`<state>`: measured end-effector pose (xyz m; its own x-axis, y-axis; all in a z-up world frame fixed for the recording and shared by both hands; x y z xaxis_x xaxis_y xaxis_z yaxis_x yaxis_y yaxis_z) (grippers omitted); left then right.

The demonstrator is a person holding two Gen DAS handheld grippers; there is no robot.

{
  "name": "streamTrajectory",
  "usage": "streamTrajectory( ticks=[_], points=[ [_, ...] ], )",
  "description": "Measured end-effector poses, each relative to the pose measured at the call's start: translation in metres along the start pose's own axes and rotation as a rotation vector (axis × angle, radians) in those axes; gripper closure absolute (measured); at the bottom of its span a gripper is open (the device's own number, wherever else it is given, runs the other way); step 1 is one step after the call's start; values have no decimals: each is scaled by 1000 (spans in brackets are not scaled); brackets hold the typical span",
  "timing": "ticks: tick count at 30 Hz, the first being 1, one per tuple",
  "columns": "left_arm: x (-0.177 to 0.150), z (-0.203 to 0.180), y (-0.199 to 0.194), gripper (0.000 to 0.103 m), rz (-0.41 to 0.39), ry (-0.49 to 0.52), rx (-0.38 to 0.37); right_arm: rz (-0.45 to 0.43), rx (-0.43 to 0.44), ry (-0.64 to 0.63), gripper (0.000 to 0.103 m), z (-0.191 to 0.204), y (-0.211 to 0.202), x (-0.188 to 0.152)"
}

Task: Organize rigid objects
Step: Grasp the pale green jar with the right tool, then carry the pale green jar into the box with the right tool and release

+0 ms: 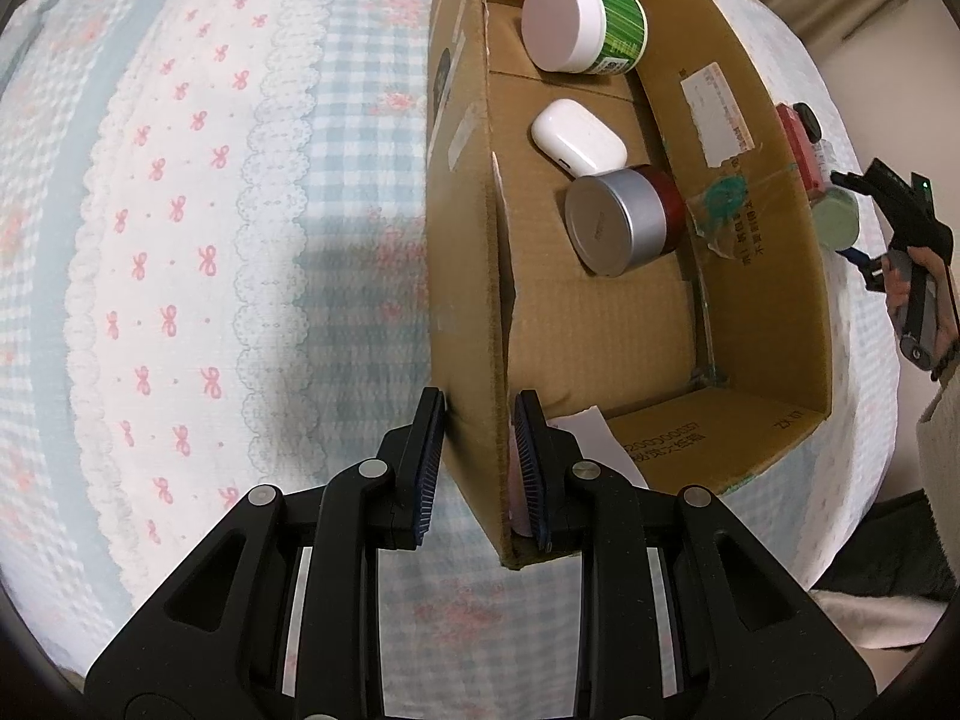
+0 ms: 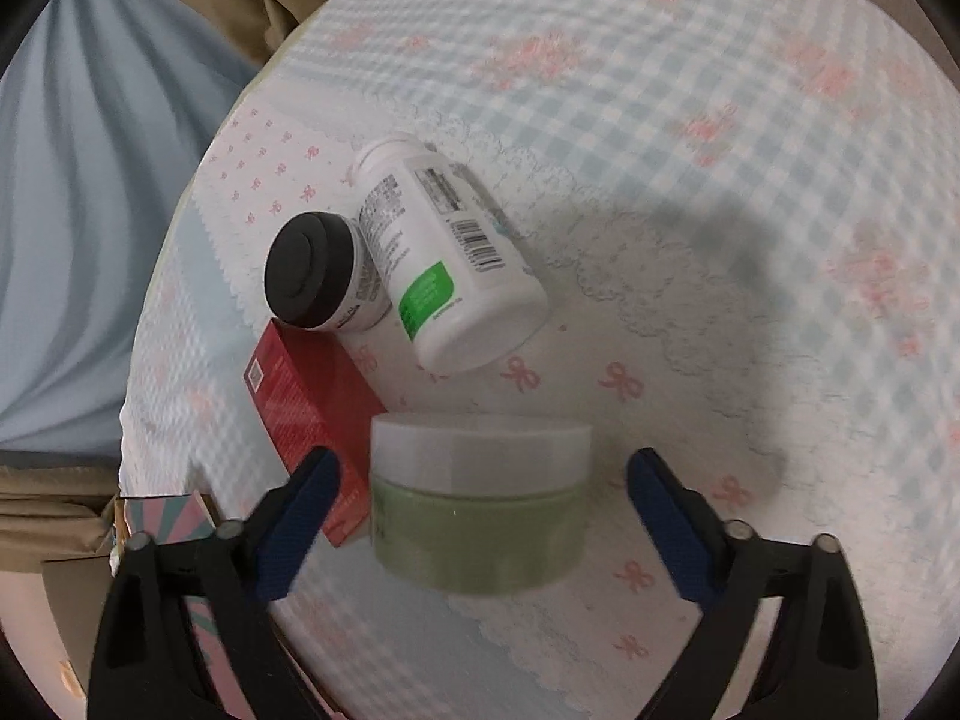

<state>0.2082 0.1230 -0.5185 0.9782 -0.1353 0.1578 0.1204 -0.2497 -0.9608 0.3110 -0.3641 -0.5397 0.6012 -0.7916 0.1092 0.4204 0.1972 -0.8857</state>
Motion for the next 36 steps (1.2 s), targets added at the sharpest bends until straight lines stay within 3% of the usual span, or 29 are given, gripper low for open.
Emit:
streamTrajectory(
  ticks=[2,4,15,21,29,36],
  points=[
    [0,-1,0,81,0,-1,2,17,5,17,32,0,8,0],
    [0,-2,1,81,0,-2,4,20,9,47,37,-1,11,1],
    [0,-1,0,81,-5,-10,3,2,43,58,37,-3,5,2],
    [0,-1,-1,81,-4,-6,2,-14,91,48,37,2,-26,0],
    [0,0,0,81,-2,5,1,-71,129,-87,37,46,-105,-11],
    [1,-1,-1,81,-2,-1,9,-87,141,-279,37,123,-146,-47]
  ],
)
Point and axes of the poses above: each gripper's, at about its wrist camera, not at the fingertips, and y roughly the way its jaws point, z to its left, x to its top, the point moved 9 cm from there along y, roughly the way its jaws point, and after that the axes turned 4 degrees about y, right-handed, at the moved point
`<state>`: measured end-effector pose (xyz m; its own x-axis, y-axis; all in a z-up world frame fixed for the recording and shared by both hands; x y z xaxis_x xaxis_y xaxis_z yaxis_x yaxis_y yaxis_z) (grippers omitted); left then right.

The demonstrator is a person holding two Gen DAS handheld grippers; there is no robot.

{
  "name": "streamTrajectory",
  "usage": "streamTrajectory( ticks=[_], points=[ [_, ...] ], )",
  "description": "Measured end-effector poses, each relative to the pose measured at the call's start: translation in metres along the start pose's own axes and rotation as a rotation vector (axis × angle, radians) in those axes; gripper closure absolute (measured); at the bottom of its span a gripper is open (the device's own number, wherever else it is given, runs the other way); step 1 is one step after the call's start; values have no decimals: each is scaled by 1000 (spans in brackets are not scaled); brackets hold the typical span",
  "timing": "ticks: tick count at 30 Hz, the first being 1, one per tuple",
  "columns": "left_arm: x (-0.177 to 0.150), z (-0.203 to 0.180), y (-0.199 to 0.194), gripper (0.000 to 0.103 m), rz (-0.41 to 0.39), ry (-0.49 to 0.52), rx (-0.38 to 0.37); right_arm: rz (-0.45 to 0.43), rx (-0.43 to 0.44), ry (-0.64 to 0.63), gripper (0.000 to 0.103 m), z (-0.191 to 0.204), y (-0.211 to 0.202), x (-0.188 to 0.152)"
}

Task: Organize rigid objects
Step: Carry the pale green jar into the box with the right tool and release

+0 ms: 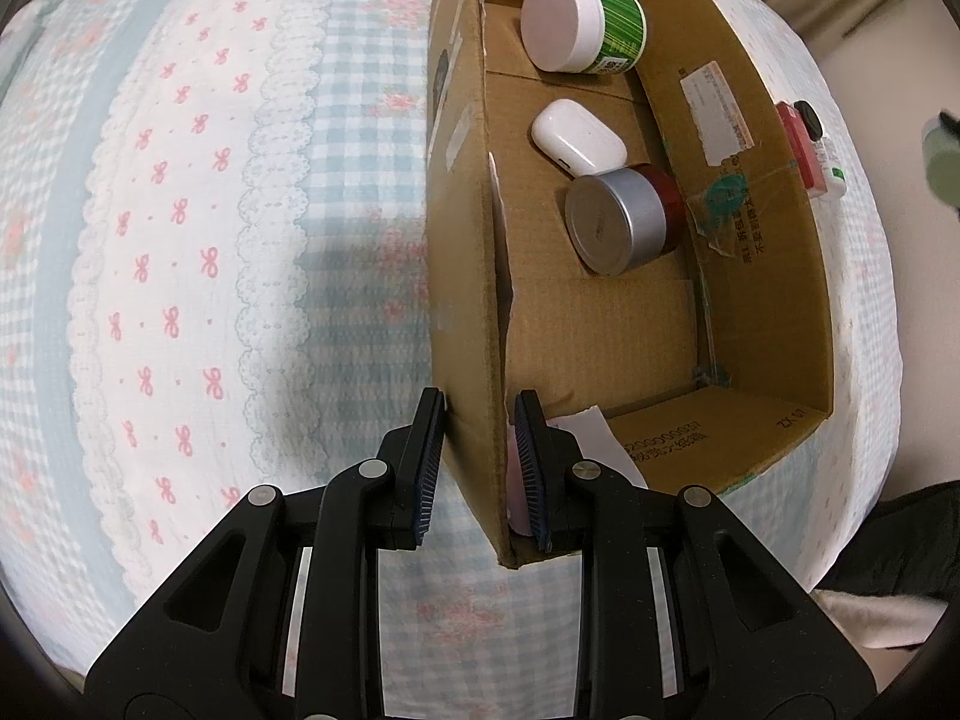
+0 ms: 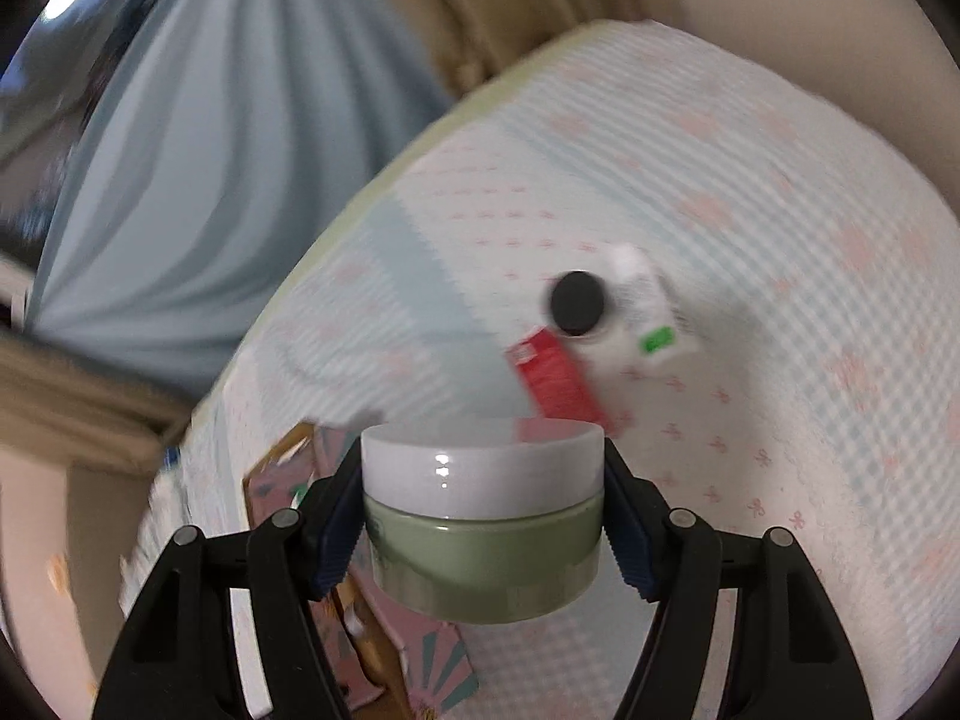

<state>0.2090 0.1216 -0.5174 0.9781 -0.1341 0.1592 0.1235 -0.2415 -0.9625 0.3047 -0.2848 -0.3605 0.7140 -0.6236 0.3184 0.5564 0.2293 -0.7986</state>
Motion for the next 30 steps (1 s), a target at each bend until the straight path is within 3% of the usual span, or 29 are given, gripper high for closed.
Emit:
streamTrajectory(
  ticks=[5,13,21,30],
  points=[
    [0,-1,0,81,-7,-10,3,59,42,-154,37,71,7,-31],
    [-2,1,-2,81,-16,-17,-5,274,120,-286,37,145,60,-121],
    [-3,2,-2,81,-20,-21,-10,459,70,-331,37,154,118,-219],
    [-4,3,-2,81,-20,-13,-13,529,-7,-281,37,134,145,-252]
  ],
)
Point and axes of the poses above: each gripper's, at about its wrist camera, not at the fingertips, and y roughly the way its jaws point, z to its left, x to its top, the point moved 9 cm from there along y, roughly the way its jaws point, and after that the axes turned 4 degrees about y, right-handed, at the moved point
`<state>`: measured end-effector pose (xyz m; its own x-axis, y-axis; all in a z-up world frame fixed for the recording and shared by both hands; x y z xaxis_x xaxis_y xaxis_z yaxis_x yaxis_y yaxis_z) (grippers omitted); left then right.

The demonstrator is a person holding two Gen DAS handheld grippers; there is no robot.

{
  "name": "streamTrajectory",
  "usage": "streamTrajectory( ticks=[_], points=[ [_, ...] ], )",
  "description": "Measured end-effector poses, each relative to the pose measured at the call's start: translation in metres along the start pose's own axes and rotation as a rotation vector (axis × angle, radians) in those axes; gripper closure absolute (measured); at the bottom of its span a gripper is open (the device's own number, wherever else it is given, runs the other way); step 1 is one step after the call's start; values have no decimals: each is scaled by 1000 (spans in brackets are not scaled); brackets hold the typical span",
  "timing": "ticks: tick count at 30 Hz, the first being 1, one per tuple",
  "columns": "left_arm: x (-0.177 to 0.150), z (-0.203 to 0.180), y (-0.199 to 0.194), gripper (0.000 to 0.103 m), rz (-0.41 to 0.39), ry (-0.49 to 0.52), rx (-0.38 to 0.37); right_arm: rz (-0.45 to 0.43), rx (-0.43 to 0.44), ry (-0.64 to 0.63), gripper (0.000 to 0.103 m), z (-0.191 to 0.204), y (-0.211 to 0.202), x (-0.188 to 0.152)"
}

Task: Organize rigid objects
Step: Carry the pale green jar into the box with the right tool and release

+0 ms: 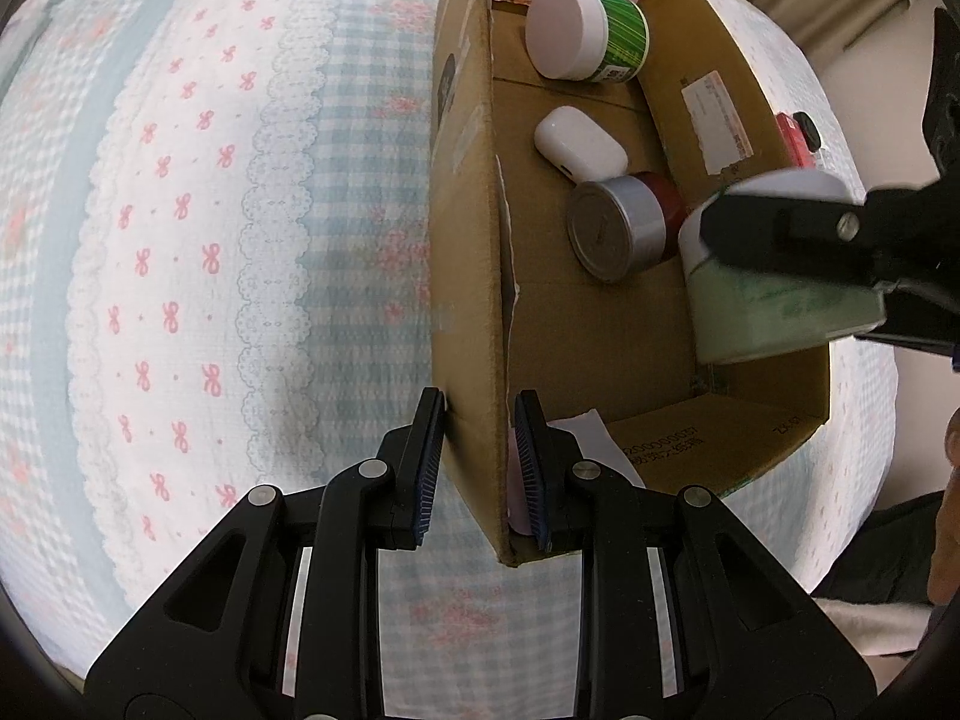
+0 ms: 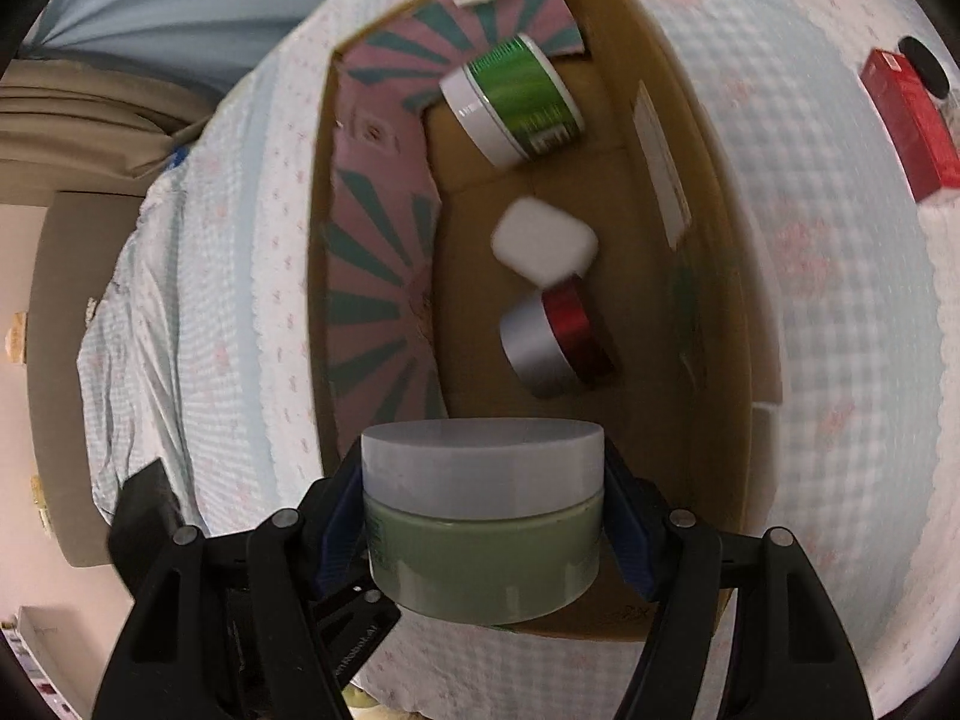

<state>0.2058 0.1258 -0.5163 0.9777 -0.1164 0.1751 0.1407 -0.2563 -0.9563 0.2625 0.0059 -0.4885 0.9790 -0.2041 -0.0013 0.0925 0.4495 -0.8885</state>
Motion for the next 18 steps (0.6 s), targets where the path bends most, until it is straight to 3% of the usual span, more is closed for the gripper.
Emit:
streamTrajectory(
  ticks=[7,9,10,18],
  points=[
    [1,-1,0,81,2,6,-2,6,-53,86,34,-12,2,-1],
    [1,-1,1,81,1,6,-2,-12,-59,124,5,-15,-1,0],
    [1,-2,1,81,5,7,-8,-26,-52,124,0,-14,-4,1],
    [2,-3,2,81,8,23,1,-56,-32,116,0,-22,-24,1]
  ],
)
Point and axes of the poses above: each gripper's, at about its wrist camera, not at the fingertips, and y roughly the way its jaws point, z to its left, x to its top, the point moved 9 cm from there along y, roughly the way its jaws point, and after that the axes turned 4 degrees about y, right-handed, at the moved point
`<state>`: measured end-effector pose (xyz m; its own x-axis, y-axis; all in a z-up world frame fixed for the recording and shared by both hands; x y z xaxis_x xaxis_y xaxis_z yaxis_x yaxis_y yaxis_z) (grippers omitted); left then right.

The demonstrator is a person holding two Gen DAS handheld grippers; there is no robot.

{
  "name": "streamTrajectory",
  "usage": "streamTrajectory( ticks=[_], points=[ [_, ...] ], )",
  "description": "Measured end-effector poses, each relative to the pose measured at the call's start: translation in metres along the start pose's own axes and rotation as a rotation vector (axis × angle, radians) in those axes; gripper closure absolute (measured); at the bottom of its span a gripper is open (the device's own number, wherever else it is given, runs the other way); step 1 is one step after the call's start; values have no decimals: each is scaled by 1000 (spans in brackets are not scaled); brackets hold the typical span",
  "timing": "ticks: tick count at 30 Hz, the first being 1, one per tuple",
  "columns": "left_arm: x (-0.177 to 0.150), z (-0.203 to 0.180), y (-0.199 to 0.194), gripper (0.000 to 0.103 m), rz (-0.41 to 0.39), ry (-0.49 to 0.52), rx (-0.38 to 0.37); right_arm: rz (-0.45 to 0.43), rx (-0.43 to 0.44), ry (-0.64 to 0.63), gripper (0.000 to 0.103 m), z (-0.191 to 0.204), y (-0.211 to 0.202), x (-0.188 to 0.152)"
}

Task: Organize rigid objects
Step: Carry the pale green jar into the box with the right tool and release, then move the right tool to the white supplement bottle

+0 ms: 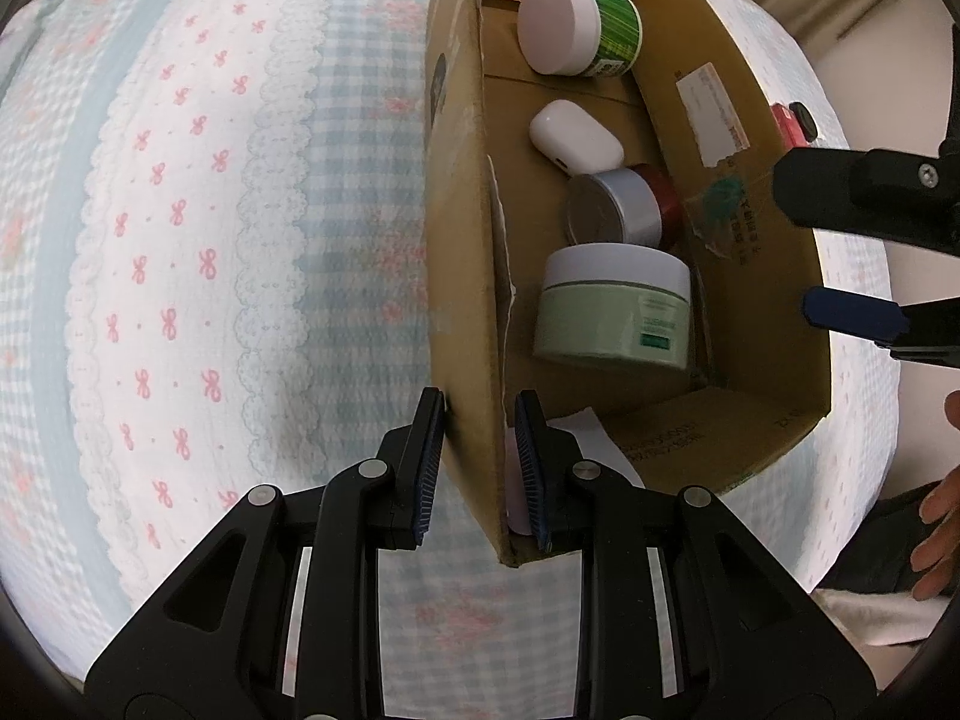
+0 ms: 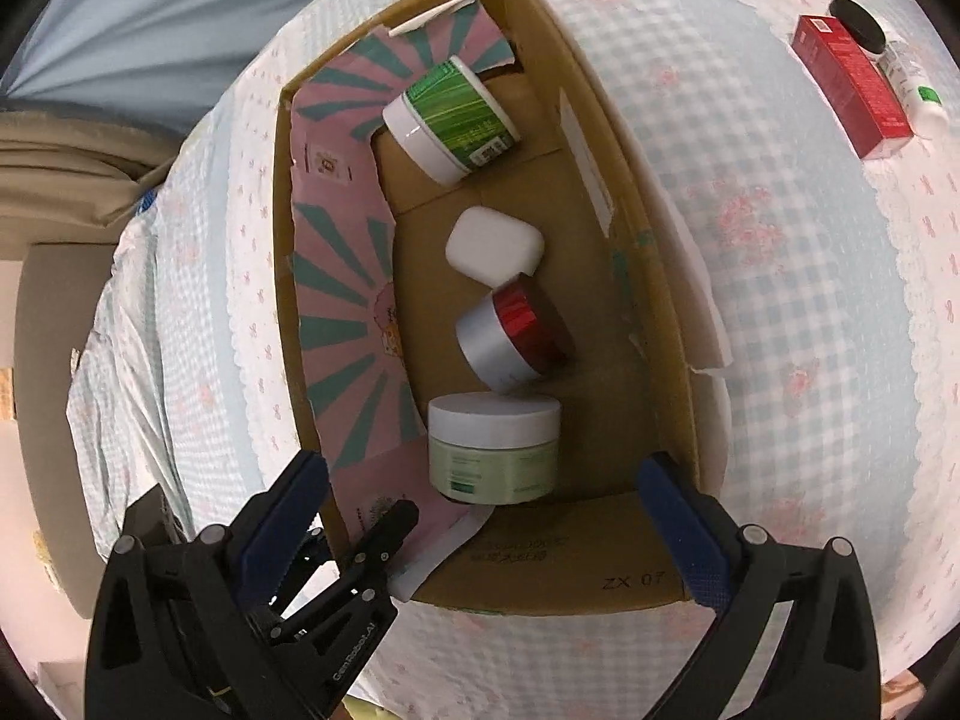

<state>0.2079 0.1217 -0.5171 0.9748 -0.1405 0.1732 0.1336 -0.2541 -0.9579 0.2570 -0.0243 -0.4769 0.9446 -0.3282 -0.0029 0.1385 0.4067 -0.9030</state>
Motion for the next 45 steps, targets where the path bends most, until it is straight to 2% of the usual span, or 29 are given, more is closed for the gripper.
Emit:
streamTrajectory(
  ticks=[7,15,21,26,33,37,41,45],
  points=[
    [0,0,1,81,0,2,-6,-30,12,12,0,-11,-14,-5],
    [0,0,0,81,5,6,-13,-55,8,25,0,-6,-26,-8],
    [0,1,0,81,10,9,-14,-110,3,19,0,-8,-59,0],
    [0,1,0,81,9,4,-20,-187,-16,-13,0,-21,-103,20],
    [-2,3,-3,81,1,-7,-31,-323,-81,-22,0,-71,-164,65],
    [-2,3,-5,81,-1,-4,-33,-364,-115,0,0,-109,-185,92],
    [-3,4,-6,81,-6,-2,-36,-399,-167,31,0,-157,-195,123],
    [-2,4,-6,81,-9,-4,-38,-394,-174,66,0,-198,-186,151]
  ],
)
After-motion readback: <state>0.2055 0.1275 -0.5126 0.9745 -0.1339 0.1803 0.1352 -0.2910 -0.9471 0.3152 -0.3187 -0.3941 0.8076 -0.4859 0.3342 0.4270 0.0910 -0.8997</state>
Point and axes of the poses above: each gripper's, at about its wrist camera, not at the fingertips, and y roughly the way its jaws point, z to its left, x to its top, the point moved 9 cm from there along y, roughly the way its jaws point, and after that the axes turned 4 degrees about y, right-handed, at the moved point
